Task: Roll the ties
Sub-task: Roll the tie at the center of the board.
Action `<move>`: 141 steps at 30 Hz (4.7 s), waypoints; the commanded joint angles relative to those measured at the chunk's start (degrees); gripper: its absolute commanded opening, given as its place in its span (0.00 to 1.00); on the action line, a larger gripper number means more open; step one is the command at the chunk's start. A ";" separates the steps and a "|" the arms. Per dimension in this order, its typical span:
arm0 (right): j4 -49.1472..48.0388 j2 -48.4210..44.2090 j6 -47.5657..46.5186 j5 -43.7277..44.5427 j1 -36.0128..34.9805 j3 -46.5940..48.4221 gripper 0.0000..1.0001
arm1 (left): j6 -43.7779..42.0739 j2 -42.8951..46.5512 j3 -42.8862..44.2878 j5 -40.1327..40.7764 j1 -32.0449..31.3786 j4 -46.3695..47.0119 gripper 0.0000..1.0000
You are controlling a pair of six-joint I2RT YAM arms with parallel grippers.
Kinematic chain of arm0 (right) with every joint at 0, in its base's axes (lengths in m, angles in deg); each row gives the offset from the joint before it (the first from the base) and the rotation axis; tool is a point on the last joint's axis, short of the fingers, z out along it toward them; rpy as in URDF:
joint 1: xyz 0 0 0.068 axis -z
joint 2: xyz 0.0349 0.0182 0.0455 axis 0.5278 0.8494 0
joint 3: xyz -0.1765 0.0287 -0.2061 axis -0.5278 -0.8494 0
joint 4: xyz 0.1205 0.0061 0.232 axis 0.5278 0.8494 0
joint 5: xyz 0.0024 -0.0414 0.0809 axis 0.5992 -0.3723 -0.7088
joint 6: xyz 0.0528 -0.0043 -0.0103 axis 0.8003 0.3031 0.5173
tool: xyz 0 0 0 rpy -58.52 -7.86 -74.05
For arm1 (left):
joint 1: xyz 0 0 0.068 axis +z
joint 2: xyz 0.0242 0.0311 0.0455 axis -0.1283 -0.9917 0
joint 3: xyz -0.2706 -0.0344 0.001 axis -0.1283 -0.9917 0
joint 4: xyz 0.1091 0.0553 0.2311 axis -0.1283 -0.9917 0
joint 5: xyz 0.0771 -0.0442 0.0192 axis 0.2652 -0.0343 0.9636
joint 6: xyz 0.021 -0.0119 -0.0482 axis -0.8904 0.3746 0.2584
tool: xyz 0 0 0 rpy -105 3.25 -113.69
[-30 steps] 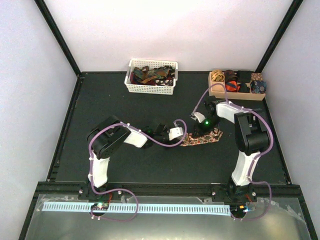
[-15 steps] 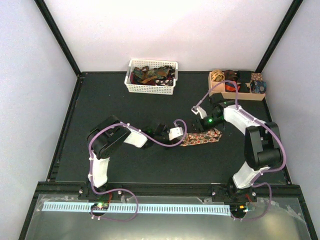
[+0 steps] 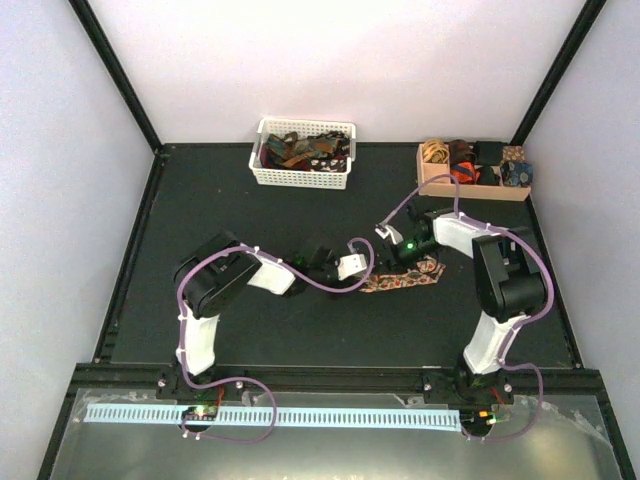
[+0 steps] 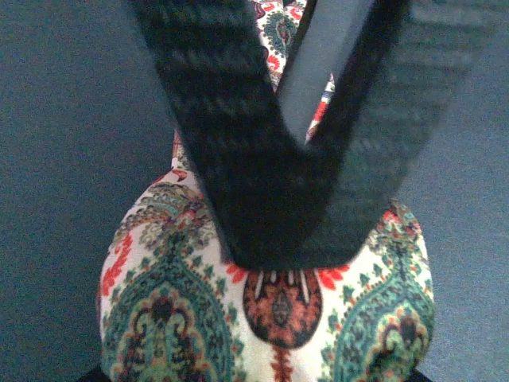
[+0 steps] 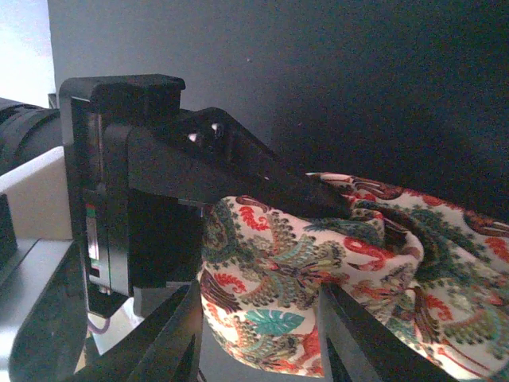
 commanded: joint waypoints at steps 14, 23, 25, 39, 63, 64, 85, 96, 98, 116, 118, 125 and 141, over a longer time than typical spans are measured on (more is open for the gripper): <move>3.32 1.18 -5.38 9.76 1.07 0.38 0.01 | 1.06 -1.22 -1.46 2.14 0.99 -5.15 0.58; 2.83 1.04 -7.06 12.05 4.69 -1.86 0.01 | 3.28 3.91 -5.17 -1.64 1.67 3.92 0.99; 2.81 0.96 -7.24 12.67 5.55 -2.33 0.01 | 4.16 4.12 -4.86 -0.30 1.66 4.08 0.99; 2.11 1.13 -6.24 13.39 6.48 -2.66 0.01 | 6.07 -1.53 6.54 2.78 -2.82 -7.89 0.99; 2.17 0.88 -5.94 7.65 6.40 -2.79 0.01 | 5.70 -8.61 16.79 10.18 -5.72 -23.78 0.76; 2.32 0.68 -5.92 6.57 6.33 -2.79 0.01 | 5.10 -8.48 16.78 9.94 -5.67 -24.55 0.71; 0.27 0.23 -3.35 3.46 4.24 -4.34 0.01 | 0.30 -5.08 13.19 11.29 -5.34 -30.25 0.99; -0.34 -0.28 -3.07 3.43 3.86 -5.23 0.01 | -0.66 -0.95 9.71 1.31 -5.63 -27.73 0.99; -0.30 -0.24 -3.04 3.32 3.92 -5.20 0.01 | 0.25 -1.91 10.17 3.37 -5.87 -27.68 0.99; 3.09 -1.28 -5.65 0.89 3.67 -4.74 0.01 | -3.31 -3.63 7.74 12.45 -4.74 -30.14 0.58; 1.53 -0.79 -4.84 2.74 3.67 -5.16 0.01 | -3.42 -3.36 7.60 12.64 -4.27 -30.15 0.57; -2.78 1.65 -2.10 10.66 3.67 -5.60 0.01 | -3.31 0.14 1.89 8.44 -3.04 -21.80 0.79; -5.81 4.49 0.04 11.39 2.61 -7.10 0.01 | 10.31 -4.57 -10.59 -0.09 -1.31 29.87 0.96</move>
